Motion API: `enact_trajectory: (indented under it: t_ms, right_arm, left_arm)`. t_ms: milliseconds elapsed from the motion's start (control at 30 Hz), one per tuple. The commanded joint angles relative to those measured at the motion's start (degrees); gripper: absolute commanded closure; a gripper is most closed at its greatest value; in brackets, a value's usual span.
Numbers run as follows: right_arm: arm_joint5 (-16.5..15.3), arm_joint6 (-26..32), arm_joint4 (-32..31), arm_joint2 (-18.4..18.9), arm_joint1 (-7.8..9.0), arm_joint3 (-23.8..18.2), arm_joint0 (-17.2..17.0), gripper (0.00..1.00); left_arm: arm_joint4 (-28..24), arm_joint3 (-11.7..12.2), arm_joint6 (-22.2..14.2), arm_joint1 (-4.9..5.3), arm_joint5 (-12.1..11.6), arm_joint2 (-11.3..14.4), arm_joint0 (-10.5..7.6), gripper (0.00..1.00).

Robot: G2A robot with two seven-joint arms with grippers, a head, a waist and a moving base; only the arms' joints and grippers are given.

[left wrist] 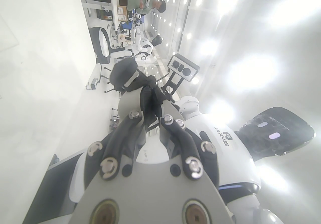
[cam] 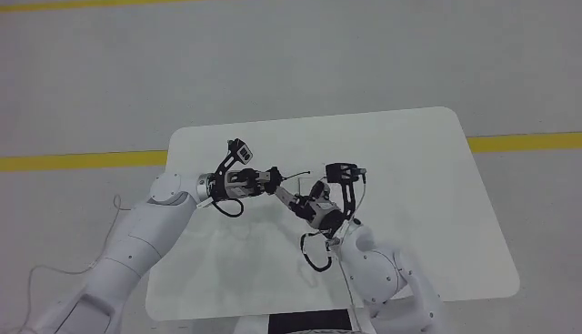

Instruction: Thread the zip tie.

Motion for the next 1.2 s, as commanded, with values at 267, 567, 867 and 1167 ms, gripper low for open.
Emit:
enact_trajectory:
  t_ms: [267, 567, 867, 1167]
  right_arm:
    - [-7.8, 15.2, 33.6, 6.4, 1.37, 4.2, -0.1, 0.00]
    - [-7.6, 15.6, 34.9, 6.6, 1.38, 4.5, 0.1, 0.00]
    - [-7.6, 15.6, 34.9, 6.6, 1.38, 4.5, 0.1, 0.00]
    - [-7.6, 15.6, 34.9, 6.6, 1.38, 4.5, 0.1, 0.00]
  left_arm:
    - [0.0, 0.0, 0.0, 0.00, 0.0, 0.0, 0.00, 1.00]
    - [0.0, 0.0, 0.0, 0.00, 0.0, 0.0, 0.00, 1.00]
    - [0.0, 0.0, 0.0, 0.00, 0.0, 0.0, 0.00, 1.00]
    - [-10.2, -2.1, -5.4, 0.14, 1.0, -3.1, 2.80, 1.00]
